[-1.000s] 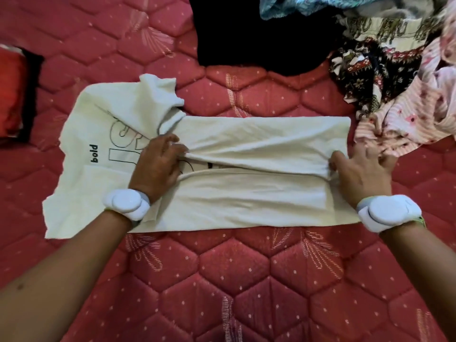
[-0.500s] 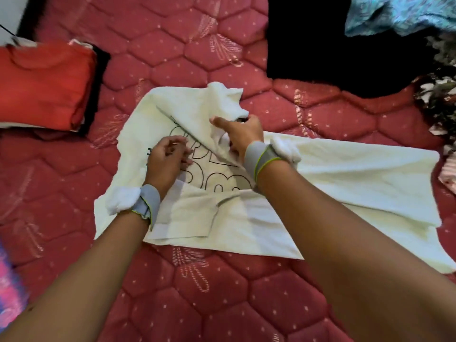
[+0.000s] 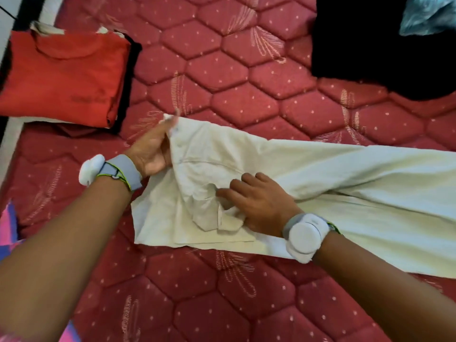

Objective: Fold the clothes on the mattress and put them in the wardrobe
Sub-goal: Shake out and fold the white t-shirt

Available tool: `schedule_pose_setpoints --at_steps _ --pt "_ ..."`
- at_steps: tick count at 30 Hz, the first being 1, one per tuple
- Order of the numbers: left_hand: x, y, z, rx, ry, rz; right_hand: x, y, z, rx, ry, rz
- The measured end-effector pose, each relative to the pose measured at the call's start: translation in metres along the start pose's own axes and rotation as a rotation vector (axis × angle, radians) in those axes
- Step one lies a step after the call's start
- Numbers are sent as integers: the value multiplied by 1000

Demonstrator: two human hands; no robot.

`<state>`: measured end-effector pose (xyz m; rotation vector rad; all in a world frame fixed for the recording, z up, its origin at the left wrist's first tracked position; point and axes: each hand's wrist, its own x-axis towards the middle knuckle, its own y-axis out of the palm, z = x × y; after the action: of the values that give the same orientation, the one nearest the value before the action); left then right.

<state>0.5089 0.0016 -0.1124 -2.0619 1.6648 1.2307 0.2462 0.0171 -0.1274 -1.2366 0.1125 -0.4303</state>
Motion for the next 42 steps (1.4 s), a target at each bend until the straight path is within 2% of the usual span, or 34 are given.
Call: schedule_pose_setpoints --at_steps 2,4,8,10,11,12,13,14,16,17,18,21,22,24,27,29,32,34,36,38,42 --pt "2 -6 -1 199 174 -180 4 -3 5 83 17 -25" --pt "-1 -11 -1 292 283 -340 5 -6 10 235 50 -23" --pt "-8 -19 5 258 391 -625 -1 -5 10 205 86 87" --pt "-13 -20 8 430 643 -770 -2 -5 6 184 130 108" --pt "-16 -17 9 592 790 -775 0 -6 5 174 137 106" --pt "-19 -13 9 741 914 -692 2 -8 3 174 132 110" --pt "-24 -9 11 838 951 -529 6 -9 5 205 131 126" --pt "-27 -1 15 874 880 -330 10 -13 3 261 156 146" --pt "-33 6 29 833 583 27 19 -24 -3 451 328 224" --pt "-35 7 35 783 482 91 24 -30 -9 581 444 260" --pt "-35 6 39 712 417 70 29 -35 -14 750 555 238" --pt "-36 -1 42 556 361 -124 34 -41 -32 1171 938 -90" --pt "-37 -1 42 583 374 -163 35 -41 -37 1208 1062 -151" --pt "-40 4 44 707 404 -189 35 -41 -44 1165 1199 -135" --pt "-44 16 55 907 443 -273 36 -39 -42 1135 1206 -138" --pt "-44 26 58 914 531 -342 35 -36 -36 1195 1178 -190" --pt "-42 34 52 736 699 -260 32 -37 -36 1413 1059 -381" --pt "-40 31 48 707 799 -198 32 -40 -39 1493 951 -498" --pt "-34 21 50 783 808 -149 33 -39 -38 1422 986 -518" --pt "-27 8 57 830 711 -131 31 -36 -42 1282 1154 -497" --pt "-22 7 47 878 594 -290 27 -23 -65 929 1377 -474"
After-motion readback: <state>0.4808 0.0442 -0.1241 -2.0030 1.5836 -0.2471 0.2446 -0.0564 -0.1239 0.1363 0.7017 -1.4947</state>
